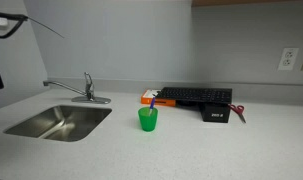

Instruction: Remove the pen from the cup and put it on the table

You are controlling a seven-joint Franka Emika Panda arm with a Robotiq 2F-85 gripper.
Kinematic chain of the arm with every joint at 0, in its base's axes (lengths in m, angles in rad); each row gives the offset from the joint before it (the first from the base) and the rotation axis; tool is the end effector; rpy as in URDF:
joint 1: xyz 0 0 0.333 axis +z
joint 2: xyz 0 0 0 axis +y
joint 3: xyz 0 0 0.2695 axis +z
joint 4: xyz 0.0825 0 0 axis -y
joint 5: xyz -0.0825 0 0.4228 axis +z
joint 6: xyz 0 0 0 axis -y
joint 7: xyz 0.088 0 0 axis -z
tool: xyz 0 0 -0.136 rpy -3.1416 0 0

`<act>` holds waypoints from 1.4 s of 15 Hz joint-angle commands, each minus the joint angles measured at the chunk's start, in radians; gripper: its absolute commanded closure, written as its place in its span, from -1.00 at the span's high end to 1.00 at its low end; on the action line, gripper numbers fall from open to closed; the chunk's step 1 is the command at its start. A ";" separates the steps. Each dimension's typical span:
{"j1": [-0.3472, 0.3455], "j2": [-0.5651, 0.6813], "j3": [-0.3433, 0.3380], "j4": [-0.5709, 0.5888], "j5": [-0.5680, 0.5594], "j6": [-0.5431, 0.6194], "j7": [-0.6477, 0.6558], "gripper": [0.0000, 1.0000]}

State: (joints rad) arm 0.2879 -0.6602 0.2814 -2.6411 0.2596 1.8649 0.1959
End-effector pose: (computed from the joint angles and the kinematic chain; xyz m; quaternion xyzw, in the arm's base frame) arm 0.3287 0.2194 0.3490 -0.9917 -0.1062 0.0715 0.0120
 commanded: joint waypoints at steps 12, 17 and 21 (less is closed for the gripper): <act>-0.189 0.015 -0.159 0.067 -0.144 0.012 -0.037 1.00; -0.317 0.106 -0.271 0.200 -0.182 0.073 -0.032 1.00; -0.328 0.099 -0.284 0.195 -0.171 0.072 -0.041 1.00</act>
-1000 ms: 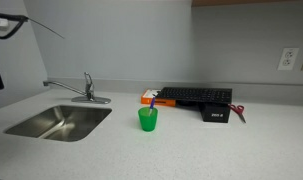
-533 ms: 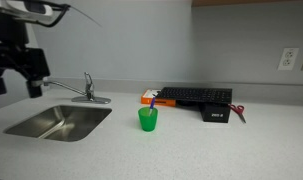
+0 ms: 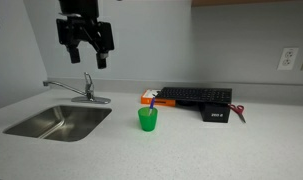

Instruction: Remove the pen from the cup and put it on the table

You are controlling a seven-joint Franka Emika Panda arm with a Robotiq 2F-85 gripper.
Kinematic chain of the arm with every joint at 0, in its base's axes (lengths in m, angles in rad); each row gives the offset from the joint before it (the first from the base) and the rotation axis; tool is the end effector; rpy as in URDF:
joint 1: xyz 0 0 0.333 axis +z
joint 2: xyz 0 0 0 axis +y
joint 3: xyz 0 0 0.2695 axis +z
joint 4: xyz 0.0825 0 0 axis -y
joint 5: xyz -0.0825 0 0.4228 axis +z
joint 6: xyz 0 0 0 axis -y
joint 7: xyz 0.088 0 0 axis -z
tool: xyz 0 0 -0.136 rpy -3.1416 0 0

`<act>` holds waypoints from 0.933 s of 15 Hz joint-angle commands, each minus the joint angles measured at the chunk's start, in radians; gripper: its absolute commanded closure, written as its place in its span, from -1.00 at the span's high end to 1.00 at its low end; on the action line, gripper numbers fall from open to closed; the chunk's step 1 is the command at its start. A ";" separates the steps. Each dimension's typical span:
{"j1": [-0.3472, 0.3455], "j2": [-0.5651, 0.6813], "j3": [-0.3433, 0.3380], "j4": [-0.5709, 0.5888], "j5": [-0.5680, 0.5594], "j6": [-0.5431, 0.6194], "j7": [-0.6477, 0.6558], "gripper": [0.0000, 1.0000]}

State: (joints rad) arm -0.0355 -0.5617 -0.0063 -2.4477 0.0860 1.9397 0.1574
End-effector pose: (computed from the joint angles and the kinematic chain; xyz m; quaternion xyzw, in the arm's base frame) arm 0.4491 -0.0105 0.4217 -0.9923 0.1132 -0.0243 0.0437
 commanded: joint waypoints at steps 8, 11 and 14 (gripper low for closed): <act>-0.073 0.153 0.058 0.006 -0.112 0.299 0.150 1.00; -0.135 0.276 0.071 0.032 -0.227 0.439 0.270 1.00; -0.178 0.387 0.065 0.070 -0.341 0.502 0.395 1.00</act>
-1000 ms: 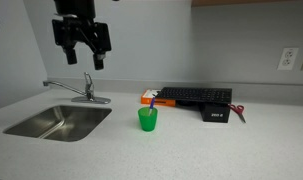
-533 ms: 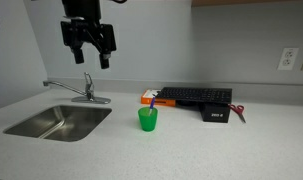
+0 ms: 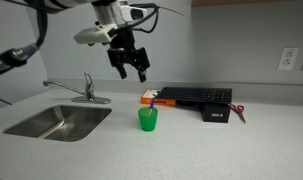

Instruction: Remove the pen from the cup and put it on the table

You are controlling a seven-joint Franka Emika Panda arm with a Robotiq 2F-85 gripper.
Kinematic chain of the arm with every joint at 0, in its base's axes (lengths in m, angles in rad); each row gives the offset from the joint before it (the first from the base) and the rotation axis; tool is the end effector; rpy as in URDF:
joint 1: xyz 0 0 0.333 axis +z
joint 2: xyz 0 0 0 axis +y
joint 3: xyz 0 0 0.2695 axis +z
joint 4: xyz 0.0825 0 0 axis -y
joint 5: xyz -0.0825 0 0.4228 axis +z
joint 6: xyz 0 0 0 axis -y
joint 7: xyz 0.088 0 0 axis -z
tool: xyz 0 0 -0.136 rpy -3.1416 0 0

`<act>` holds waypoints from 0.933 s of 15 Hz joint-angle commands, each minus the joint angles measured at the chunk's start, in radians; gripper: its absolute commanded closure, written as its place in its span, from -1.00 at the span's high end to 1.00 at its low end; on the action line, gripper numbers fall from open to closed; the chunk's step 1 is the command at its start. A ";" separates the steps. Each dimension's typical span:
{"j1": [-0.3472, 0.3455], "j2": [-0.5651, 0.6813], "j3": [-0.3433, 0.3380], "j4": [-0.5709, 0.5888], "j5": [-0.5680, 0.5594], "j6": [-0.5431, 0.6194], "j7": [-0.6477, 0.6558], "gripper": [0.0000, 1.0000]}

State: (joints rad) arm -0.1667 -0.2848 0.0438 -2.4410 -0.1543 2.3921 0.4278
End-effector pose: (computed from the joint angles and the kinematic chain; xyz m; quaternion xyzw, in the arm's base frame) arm 0.5144 -0.0688 0.3385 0.9660 -0.2213 0.1253 0.0465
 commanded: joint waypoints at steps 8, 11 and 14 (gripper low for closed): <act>-0.015 0.163 -0.034 0.091 -0.148 0.043 0.202 1.00; -0.020 0.214 -0.031 0.108 -0.219 0.068 0.289 1.00; -0.013 0.259 -0.039 0.118 -0.271 0.072 0.353 1.00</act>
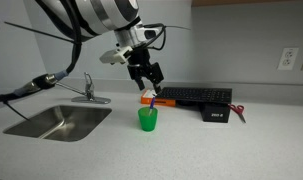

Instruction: Remove the pen from the cup and put it on the table

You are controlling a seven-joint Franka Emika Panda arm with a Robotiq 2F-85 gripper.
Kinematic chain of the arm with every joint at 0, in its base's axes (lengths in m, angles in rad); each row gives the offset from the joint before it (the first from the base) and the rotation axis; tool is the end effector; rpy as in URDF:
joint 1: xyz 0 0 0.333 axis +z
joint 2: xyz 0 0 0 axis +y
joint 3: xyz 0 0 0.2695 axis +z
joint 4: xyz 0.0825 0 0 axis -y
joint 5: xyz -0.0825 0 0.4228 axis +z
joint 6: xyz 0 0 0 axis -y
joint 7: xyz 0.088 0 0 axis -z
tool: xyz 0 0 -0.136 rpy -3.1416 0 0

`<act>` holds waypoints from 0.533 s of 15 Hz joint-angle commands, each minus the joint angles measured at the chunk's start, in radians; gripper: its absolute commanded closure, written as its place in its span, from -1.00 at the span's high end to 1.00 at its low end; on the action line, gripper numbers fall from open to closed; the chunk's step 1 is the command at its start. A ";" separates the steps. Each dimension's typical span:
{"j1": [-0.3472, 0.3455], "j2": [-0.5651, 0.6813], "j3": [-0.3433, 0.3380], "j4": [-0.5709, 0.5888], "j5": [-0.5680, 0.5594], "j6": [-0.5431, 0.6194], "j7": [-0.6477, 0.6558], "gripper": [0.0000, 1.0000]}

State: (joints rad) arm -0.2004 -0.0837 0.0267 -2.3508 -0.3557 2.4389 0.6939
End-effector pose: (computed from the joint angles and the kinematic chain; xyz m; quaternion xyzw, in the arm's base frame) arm 0.5382 -0.1019 0.2826 0.9421 -0.2989 0.1140 0.1007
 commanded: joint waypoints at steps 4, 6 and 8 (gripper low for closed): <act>0.042 0.115 -0.044 0.037 -0.137 0.049 0.165 1.00; 0.055 0.142 -0.060 0.048 -0.172 0.073 0.204 1.00; 0.070 0.169 -0.077 0.058 -0.194 0.105 0.232 1.00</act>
State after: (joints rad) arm -0.1671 0.0356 -0.0118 -2.3277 -0.4973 2.4968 0.8580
